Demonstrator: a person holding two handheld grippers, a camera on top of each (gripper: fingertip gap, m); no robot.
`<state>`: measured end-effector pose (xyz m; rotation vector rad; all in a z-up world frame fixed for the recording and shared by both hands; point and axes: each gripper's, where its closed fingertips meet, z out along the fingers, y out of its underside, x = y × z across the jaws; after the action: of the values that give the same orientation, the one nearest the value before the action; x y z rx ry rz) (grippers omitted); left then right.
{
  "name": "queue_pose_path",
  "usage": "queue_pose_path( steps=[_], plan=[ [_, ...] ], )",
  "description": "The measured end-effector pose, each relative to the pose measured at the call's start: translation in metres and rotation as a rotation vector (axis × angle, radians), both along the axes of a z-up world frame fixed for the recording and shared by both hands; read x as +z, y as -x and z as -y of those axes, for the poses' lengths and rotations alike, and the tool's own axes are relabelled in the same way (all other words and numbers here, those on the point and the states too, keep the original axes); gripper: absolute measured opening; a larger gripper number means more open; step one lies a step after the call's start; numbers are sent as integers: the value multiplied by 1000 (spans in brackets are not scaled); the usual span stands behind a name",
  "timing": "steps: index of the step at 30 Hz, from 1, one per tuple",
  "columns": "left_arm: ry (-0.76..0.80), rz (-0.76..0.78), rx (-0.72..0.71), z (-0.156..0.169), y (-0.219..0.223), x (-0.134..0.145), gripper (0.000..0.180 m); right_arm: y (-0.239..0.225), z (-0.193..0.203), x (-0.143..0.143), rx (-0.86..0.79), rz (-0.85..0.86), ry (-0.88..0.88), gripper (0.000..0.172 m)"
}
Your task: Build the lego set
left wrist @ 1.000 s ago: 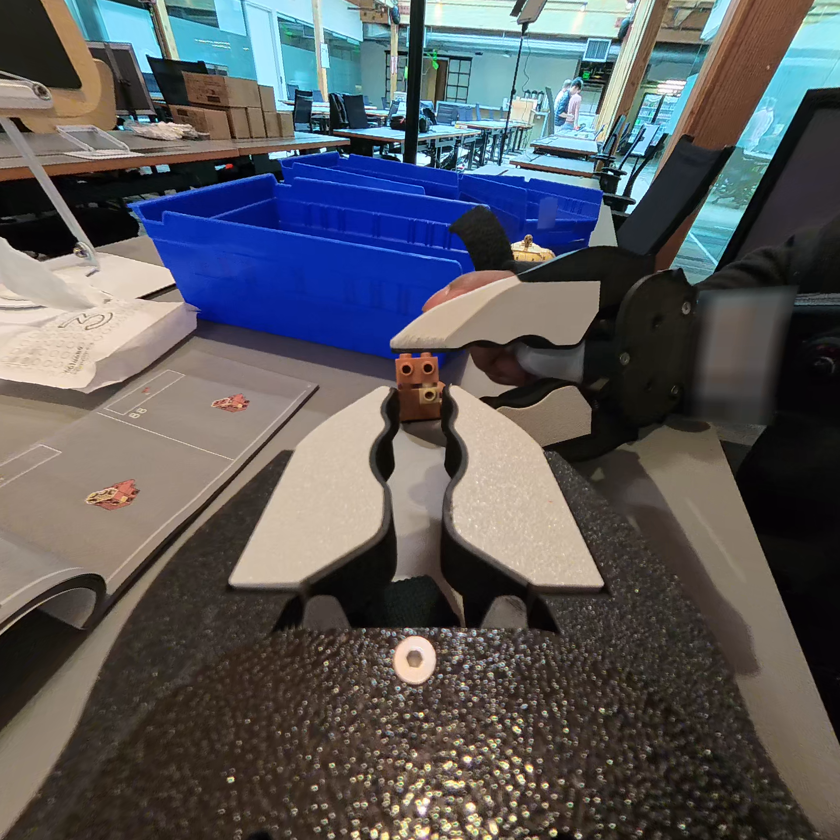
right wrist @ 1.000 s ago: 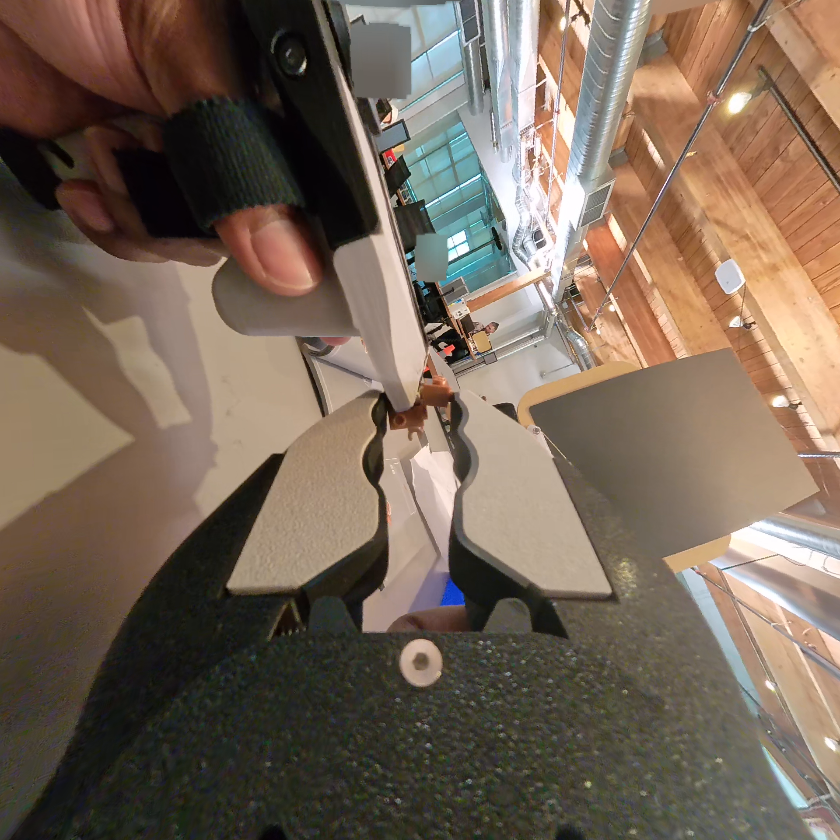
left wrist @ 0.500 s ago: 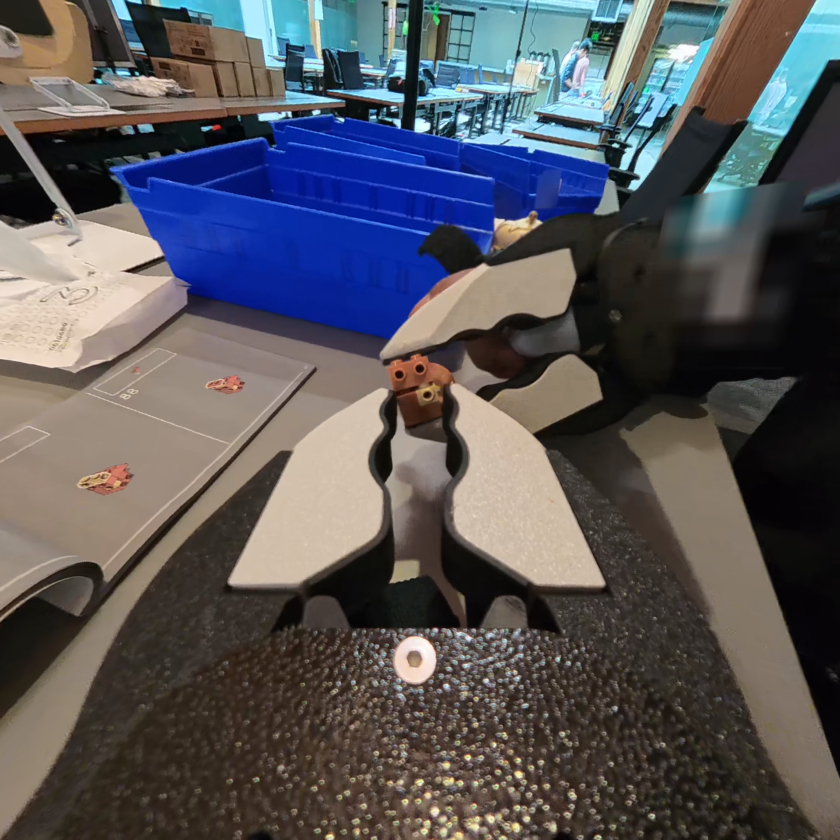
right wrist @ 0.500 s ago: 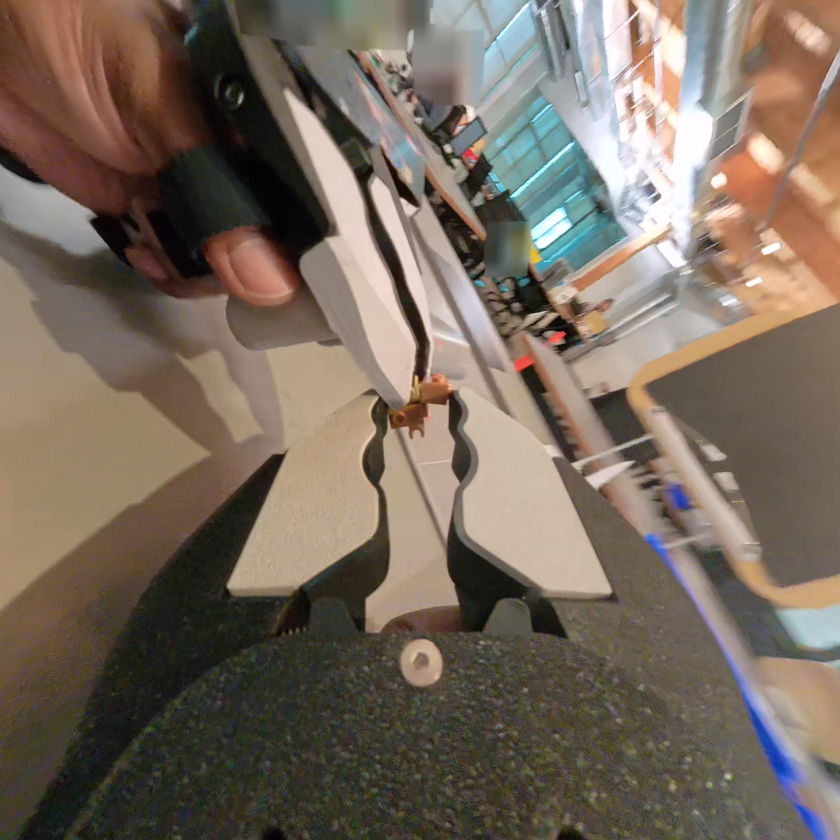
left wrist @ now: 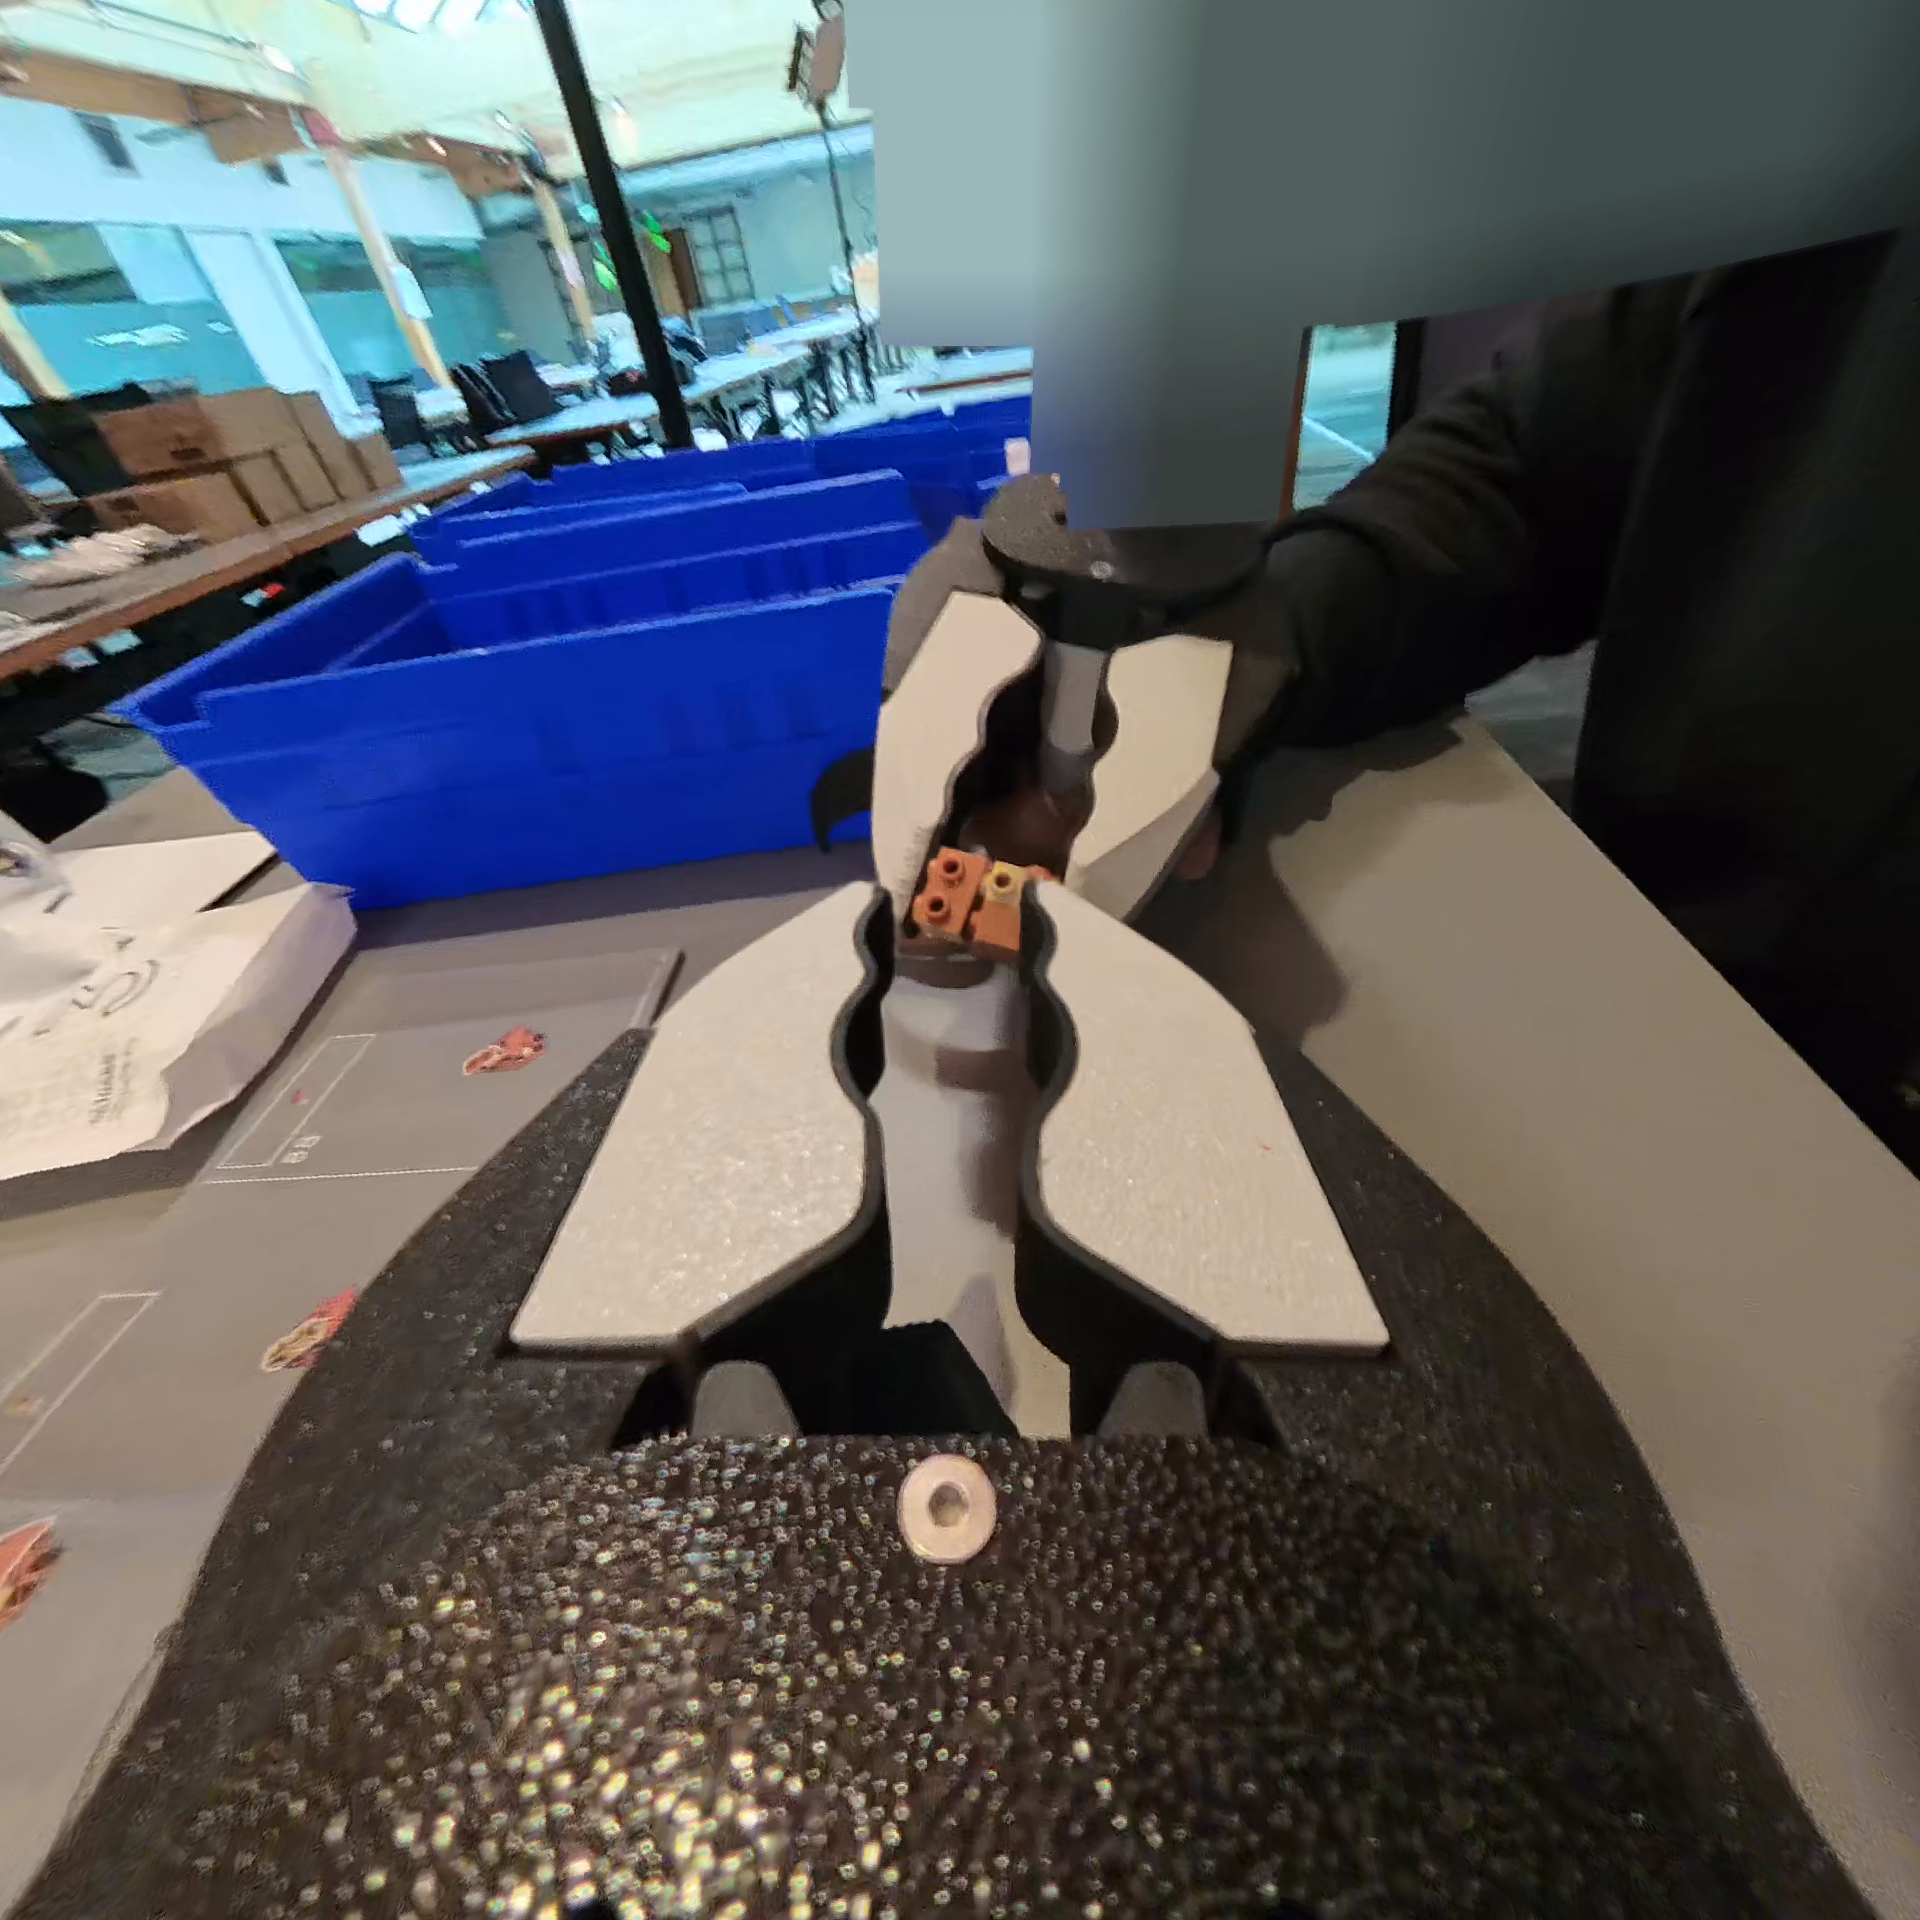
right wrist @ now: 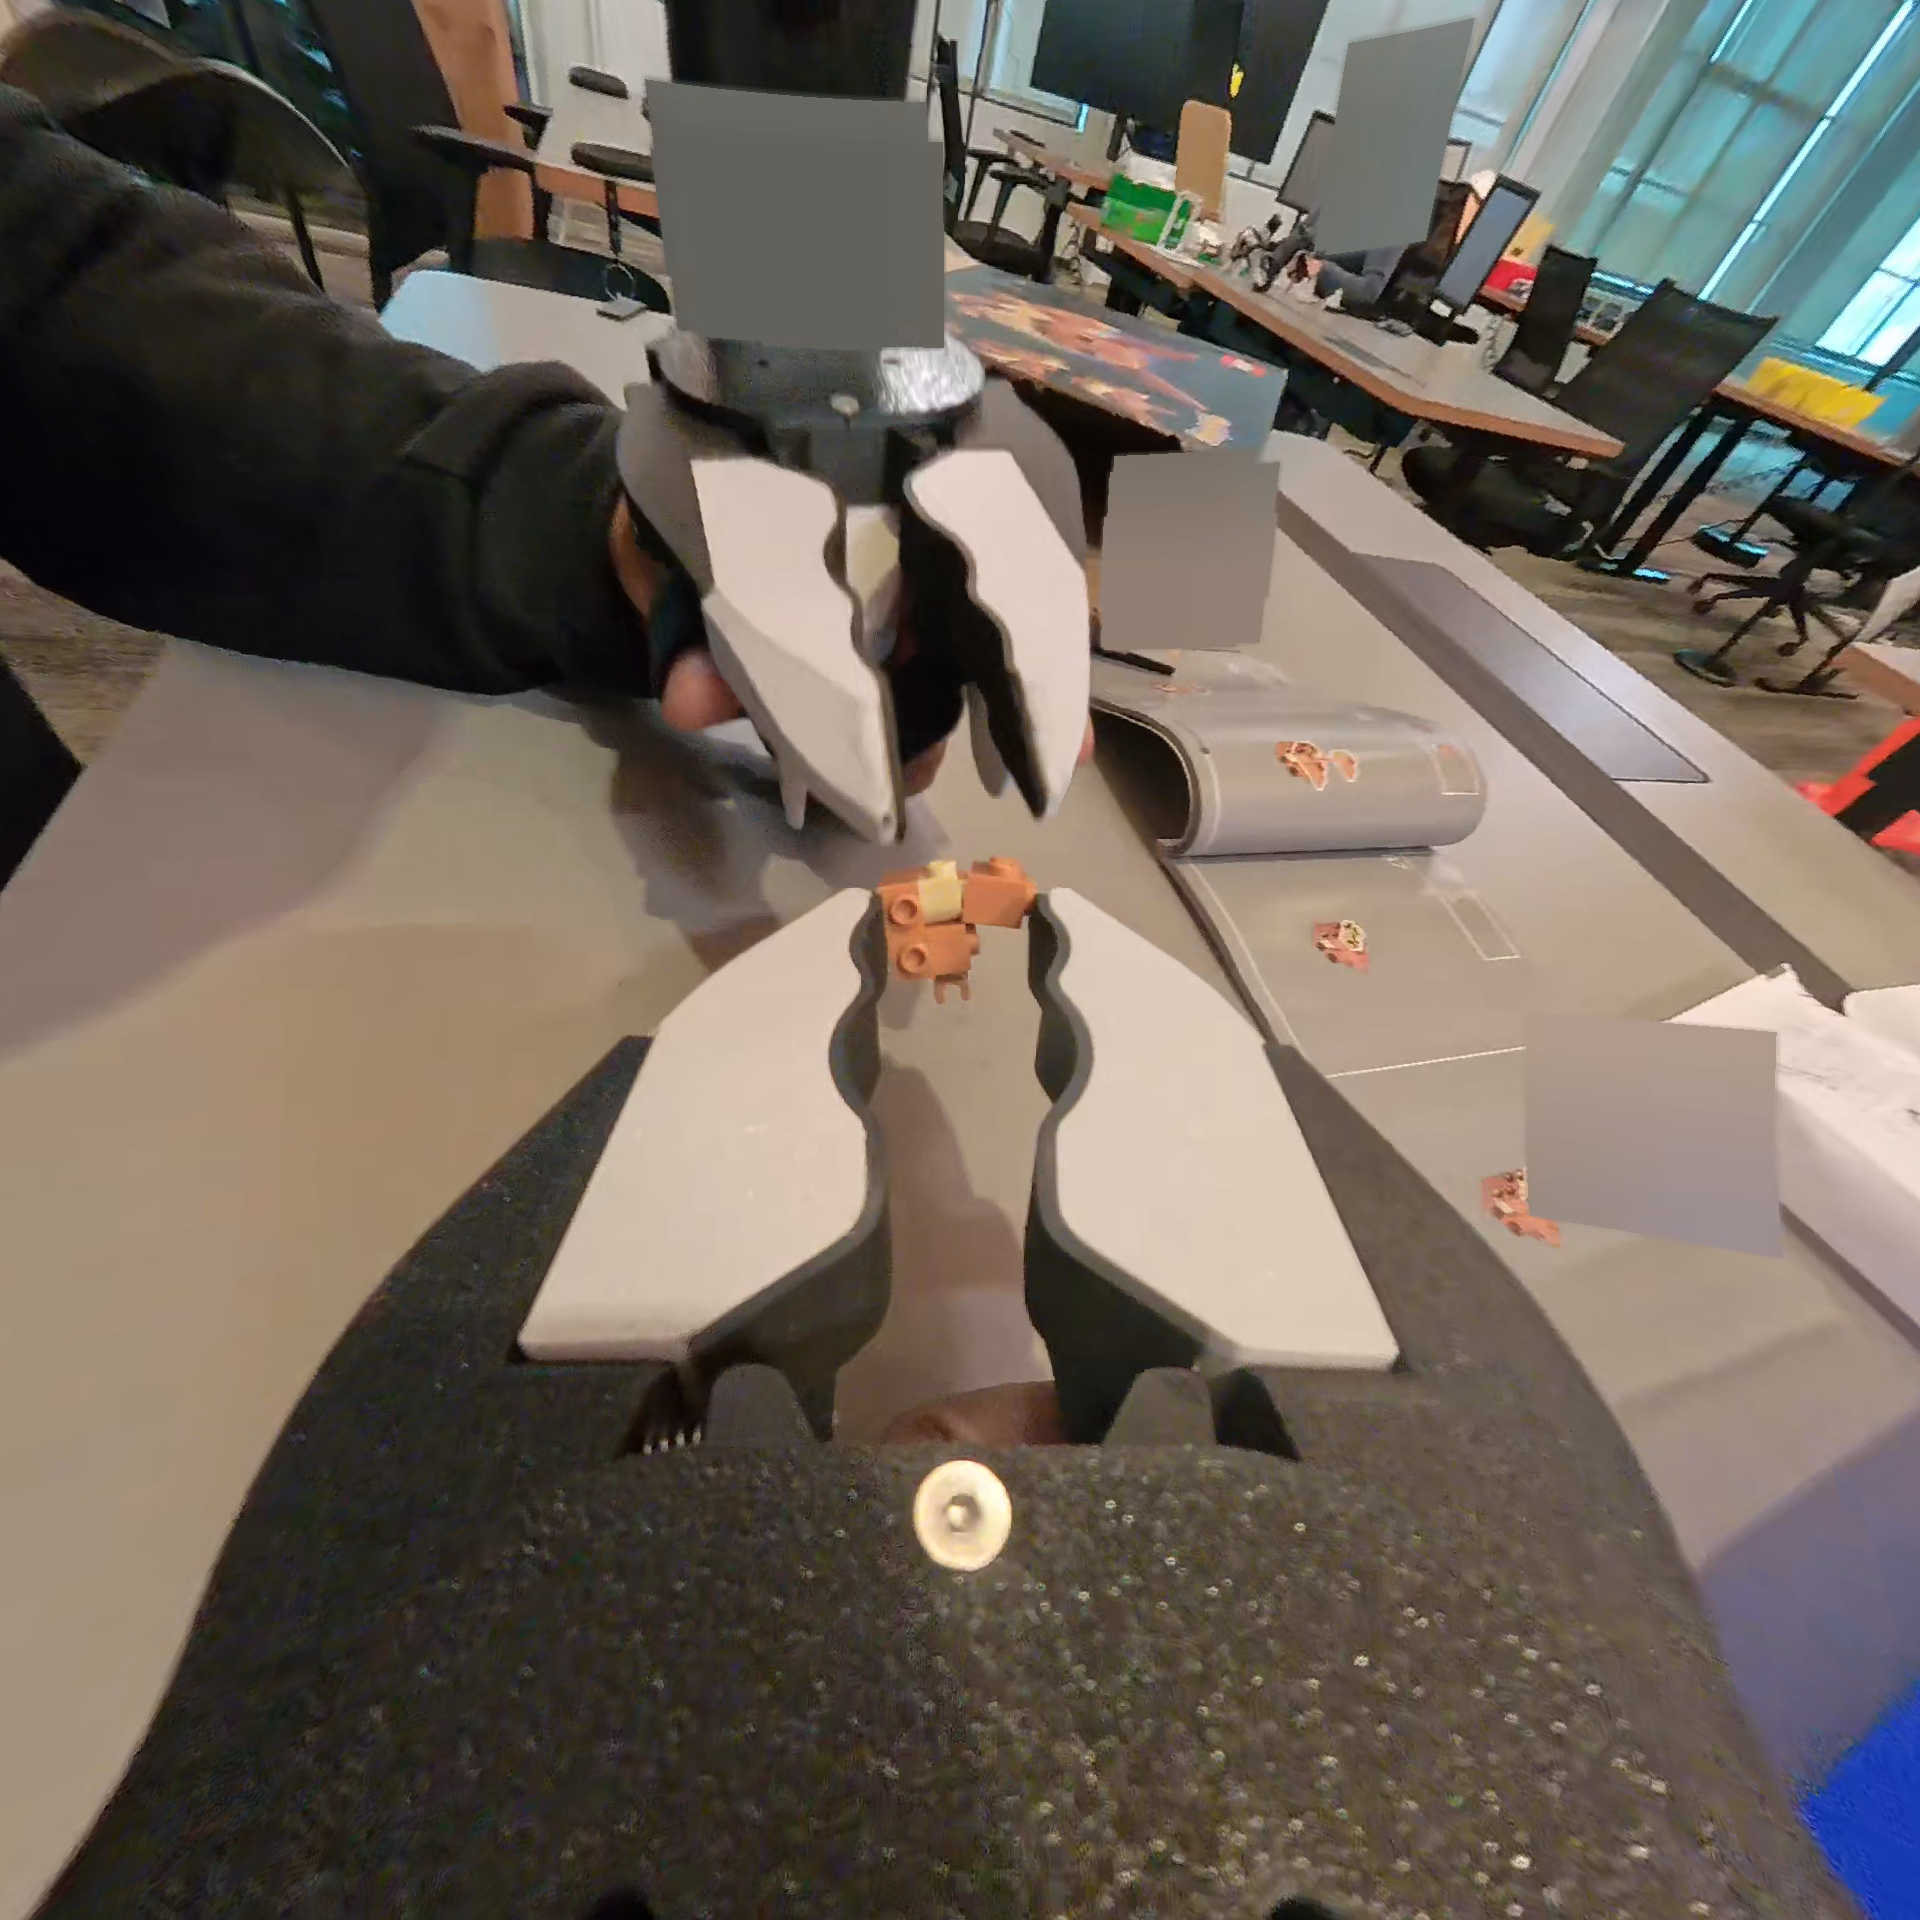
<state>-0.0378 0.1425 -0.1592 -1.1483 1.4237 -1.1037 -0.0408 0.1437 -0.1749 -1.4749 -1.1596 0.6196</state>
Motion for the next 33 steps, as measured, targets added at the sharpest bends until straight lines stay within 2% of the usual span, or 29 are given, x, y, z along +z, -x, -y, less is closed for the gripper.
queue_pose_path(
  steps=[11,18,33],
  plan=[
    [5,-13,-73,10,-2,-2,24,0,9,10,66,-91,65,26],
    [77,-19,-153,21,-2,-1,23,2,18,12,136,-109,98,26],
    [58,-29,-156,29,-2,-3,23,2,27,10,205,-136,177,26]
  ],
)
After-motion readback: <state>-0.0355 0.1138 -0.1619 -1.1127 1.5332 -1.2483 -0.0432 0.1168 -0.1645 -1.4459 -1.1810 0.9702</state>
